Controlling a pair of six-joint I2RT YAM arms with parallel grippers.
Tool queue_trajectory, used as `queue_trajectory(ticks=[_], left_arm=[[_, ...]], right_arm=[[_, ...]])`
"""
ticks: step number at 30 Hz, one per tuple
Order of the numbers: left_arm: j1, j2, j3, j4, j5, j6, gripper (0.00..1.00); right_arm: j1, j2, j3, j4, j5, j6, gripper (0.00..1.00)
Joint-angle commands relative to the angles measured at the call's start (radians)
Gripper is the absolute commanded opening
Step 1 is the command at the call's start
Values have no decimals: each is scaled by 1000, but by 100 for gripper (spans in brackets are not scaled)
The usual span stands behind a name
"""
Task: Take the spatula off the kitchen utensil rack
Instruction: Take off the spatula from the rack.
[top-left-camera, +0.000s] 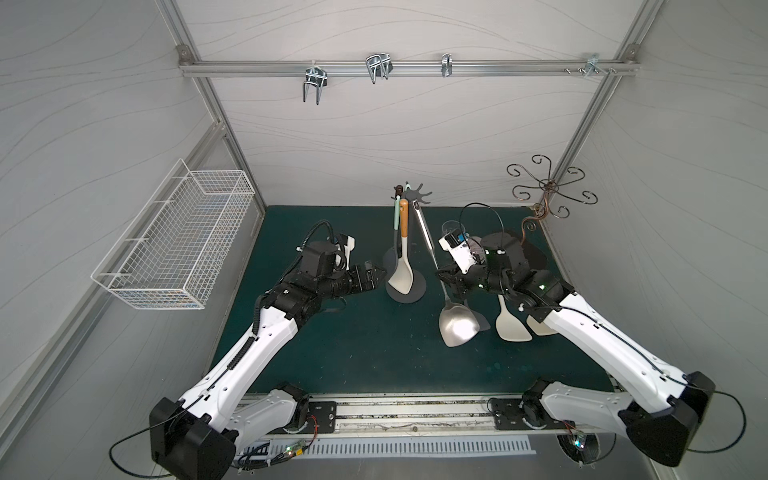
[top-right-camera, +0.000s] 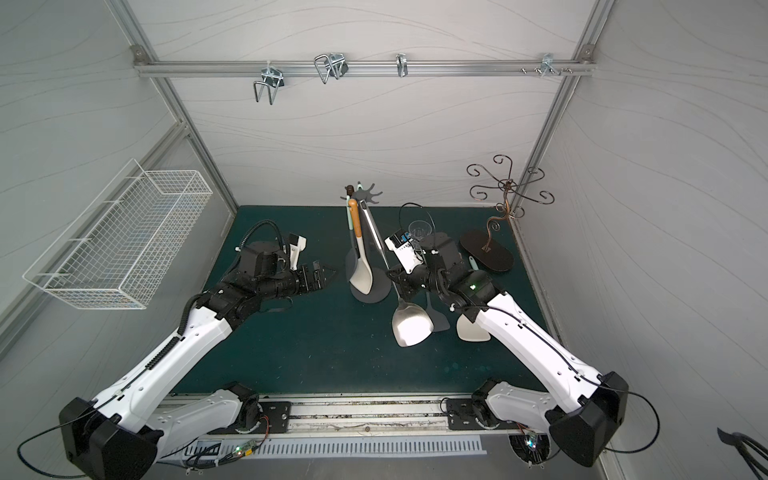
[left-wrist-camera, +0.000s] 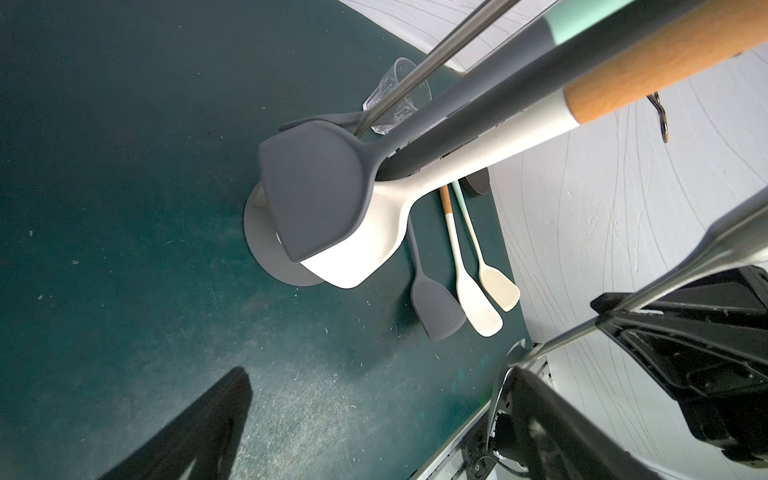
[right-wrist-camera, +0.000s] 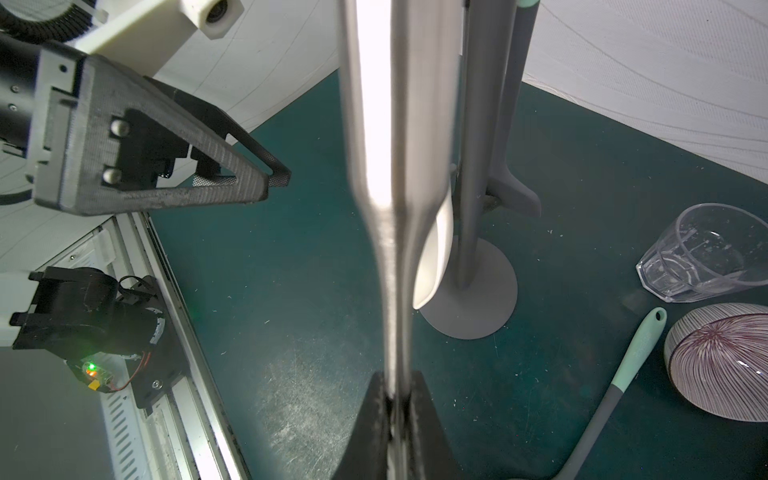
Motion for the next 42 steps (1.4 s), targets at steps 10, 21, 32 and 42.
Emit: queue_trajectory(ticks=[10,21,32,42], left_arm=[[-18,4,46,28,-22,13,100],[-64,-40,47,25,-40,1,100],[-254,-23,119,-6,-176,25,100],[-288,-14,110,-16,-226,42,100]], right_arm=[[-21,-107,-83,137,-55,28,0],[-62,-159,-80,129,-99,96,0],[-217,-236,-66,29,-180,166,0],[-322,-188,-57,-17,-276,228,0]])
